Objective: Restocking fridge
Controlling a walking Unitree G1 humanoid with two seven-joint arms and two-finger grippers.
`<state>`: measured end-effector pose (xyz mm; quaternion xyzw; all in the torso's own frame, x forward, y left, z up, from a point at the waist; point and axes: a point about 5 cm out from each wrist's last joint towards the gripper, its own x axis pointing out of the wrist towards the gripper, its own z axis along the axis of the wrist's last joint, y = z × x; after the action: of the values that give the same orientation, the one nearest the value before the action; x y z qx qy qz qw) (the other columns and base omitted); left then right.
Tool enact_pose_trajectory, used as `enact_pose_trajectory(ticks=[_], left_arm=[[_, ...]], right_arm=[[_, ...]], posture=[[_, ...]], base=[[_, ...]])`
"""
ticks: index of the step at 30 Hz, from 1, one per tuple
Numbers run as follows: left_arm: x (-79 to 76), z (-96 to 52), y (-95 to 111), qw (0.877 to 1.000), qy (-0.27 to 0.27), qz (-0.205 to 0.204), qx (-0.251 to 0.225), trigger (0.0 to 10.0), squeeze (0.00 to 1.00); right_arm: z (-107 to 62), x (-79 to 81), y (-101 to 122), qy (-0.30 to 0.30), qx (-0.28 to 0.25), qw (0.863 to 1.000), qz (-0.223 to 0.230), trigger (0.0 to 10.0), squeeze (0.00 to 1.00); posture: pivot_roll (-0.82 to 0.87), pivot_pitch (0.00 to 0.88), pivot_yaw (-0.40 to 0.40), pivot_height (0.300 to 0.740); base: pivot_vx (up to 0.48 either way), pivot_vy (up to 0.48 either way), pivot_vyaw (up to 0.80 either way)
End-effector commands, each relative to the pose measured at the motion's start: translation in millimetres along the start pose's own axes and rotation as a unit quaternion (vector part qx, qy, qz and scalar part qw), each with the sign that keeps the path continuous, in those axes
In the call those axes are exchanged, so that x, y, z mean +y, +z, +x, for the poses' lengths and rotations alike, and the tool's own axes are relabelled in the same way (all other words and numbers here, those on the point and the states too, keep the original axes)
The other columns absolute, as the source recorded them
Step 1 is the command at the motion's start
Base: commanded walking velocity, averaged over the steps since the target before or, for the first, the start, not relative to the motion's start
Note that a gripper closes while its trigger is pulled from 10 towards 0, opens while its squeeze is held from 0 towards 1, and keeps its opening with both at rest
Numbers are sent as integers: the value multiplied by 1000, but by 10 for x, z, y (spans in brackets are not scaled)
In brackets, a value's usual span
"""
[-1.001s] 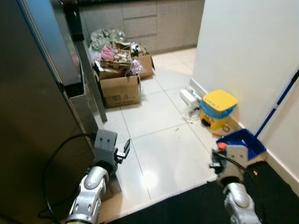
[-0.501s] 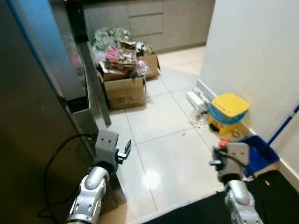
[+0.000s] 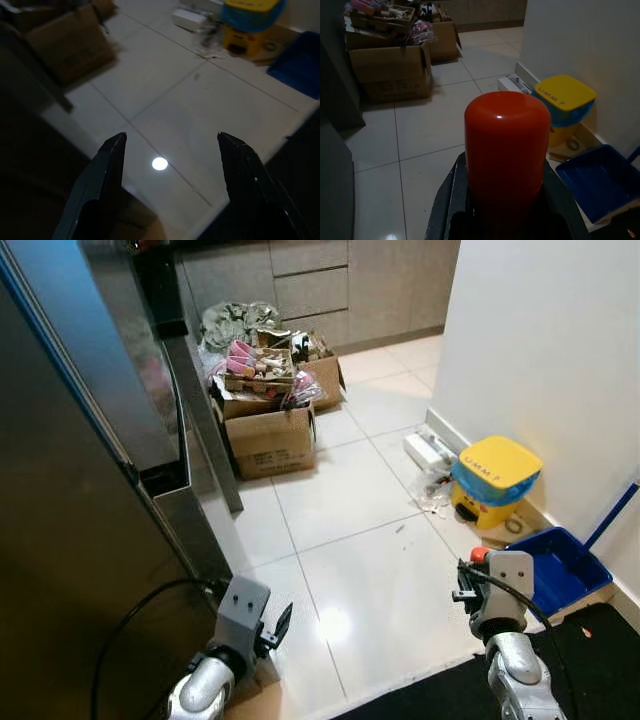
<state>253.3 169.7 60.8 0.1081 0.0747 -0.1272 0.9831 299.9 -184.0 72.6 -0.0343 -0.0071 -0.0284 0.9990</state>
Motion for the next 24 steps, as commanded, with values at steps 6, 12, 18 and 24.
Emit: enact_pose_trajectory(ticks=[6,12,18,24], left_arm=[[165,-83,-2,994,105,40,15,10000,0],[569,-325,119,974,213,71,12,10000,0],[786,-456,266,970,244,9,-9,10000,12],[753,-319,323,964,255,-70,-18,0,0]], right_arm=[[-16,16,-3,3,-3,1000,-2,10000,0],[17,54,83,9,-20,1000,-1,10000,0],[11,61,68,11,-19,1000,2,10000,0],[30,89,79,11,-20,1000,5,10000,0]], posture=[[-77,137,65,740],[-80,134,78,740],[-53,115,68,740],[-64,102,69,740]], base=[[0,0,0],[0,0,0],[0,0,0],[0,0,0]])
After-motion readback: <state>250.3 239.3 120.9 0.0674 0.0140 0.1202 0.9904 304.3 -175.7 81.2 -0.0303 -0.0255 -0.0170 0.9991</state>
